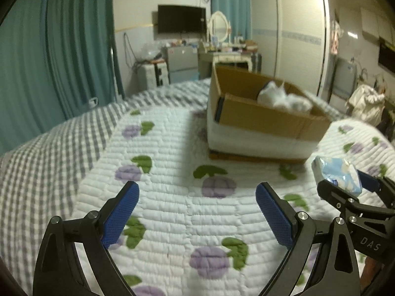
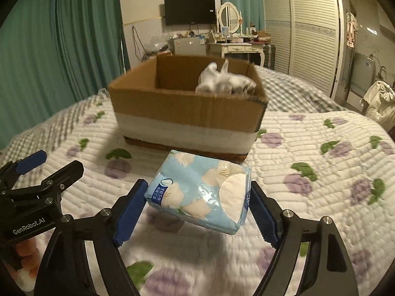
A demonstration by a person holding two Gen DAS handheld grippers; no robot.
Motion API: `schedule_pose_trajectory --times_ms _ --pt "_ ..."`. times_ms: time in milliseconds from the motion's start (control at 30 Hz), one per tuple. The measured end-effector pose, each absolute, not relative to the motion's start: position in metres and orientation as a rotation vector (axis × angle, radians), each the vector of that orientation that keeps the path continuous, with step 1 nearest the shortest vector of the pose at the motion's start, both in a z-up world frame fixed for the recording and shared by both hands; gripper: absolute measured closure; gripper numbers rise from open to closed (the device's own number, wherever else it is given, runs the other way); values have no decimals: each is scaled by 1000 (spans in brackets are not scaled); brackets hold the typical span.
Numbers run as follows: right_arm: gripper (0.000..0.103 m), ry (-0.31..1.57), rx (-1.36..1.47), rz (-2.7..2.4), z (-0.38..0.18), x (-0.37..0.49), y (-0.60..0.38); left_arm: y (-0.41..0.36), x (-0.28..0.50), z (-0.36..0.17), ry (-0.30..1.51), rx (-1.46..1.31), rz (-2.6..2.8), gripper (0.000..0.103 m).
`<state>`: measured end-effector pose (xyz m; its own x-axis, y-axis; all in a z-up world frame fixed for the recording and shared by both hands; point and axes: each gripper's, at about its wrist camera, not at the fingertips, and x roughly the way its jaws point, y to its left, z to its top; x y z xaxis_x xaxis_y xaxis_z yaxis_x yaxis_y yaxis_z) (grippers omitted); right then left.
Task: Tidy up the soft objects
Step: 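Carry the light-blue tissue pack into the box and open the right gripper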
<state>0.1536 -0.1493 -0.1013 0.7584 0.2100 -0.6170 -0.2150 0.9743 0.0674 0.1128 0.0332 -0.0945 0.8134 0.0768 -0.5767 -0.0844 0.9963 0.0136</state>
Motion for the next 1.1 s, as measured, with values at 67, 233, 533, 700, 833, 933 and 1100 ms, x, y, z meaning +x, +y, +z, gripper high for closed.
schedule_pose_trajectory --times_ms 67,233,533,700,833,933,1100 --pt "22 654 -8 231 -87 141 -152 32 102 -83 599 -28 84 6" --pt "22 573 -56 224 -43 104 -154 30 81 -48 535 -41 80 6" --pt "22 418 -58 229 33 69 -166 24 66 21 403 -14 86 6" --pt "22 373 -44 245 66 83 -171 23 80 46 350 13 94 6" --pt "23 350 -47 247 83 109 -173 20 108 58 307 28 89 6" --pt "23 351 -46 253 91 139 -173 19 141 58 296 33 86 6" --pt "24 397 3 297 89 203 -170 15 199 45 305 65 77 6"
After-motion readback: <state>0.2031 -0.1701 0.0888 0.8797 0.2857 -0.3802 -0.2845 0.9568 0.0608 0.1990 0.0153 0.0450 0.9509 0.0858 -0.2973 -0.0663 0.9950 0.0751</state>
